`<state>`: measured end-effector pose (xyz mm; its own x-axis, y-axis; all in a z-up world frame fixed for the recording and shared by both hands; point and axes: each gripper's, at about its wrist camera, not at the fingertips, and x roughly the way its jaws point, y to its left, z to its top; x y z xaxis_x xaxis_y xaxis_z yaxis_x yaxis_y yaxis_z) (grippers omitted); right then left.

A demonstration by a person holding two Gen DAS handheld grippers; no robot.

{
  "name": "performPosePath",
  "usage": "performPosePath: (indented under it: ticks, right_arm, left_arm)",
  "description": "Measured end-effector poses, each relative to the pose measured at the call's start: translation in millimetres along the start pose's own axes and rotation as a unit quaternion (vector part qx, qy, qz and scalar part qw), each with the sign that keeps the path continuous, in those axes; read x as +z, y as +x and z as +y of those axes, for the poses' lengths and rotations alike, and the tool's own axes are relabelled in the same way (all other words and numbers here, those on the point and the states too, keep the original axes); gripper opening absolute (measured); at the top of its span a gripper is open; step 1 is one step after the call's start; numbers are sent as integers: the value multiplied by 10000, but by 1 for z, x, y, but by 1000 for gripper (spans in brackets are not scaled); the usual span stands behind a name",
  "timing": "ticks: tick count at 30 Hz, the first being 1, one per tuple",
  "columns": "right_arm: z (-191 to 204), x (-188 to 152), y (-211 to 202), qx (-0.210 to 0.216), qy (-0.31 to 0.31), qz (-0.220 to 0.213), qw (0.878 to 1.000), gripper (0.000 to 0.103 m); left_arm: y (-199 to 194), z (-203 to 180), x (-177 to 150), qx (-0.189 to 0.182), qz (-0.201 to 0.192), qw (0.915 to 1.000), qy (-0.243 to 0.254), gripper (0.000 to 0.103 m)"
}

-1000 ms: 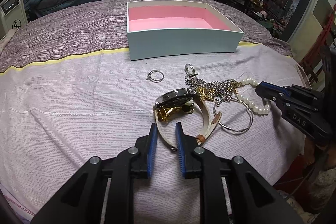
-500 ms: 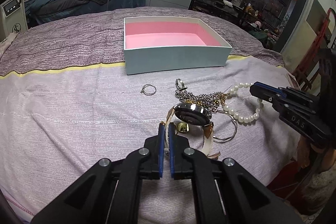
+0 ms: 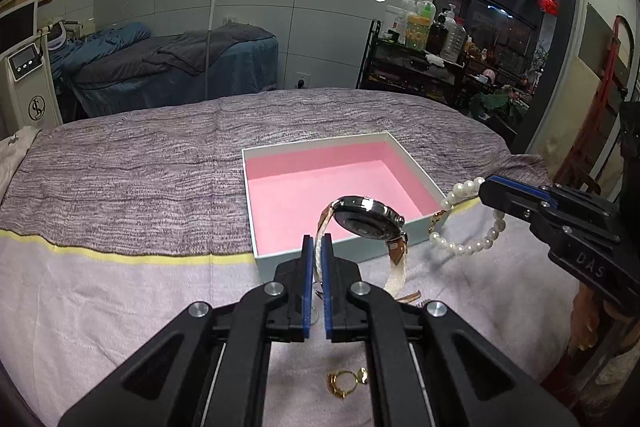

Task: Organize jewelry
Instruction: 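Carry the watch and pearl bracelet into the pink-lined box and open both grippers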

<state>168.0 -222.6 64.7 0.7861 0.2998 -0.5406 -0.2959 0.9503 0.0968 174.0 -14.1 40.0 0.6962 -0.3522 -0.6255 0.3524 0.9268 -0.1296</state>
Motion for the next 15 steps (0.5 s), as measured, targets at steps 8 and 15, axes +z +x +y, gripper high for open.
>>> performPosePath:
  ticks: [8,15]
  right_arm:
    - [-10,35,51,-99,134,81,9998,10]
    - [-27,25,101,-172,437,597,9971,10]
  left_arm:
    - [57,12,27,157,226,9996,-23,4]
    - [94,15,28,225,551,9982,70,4]
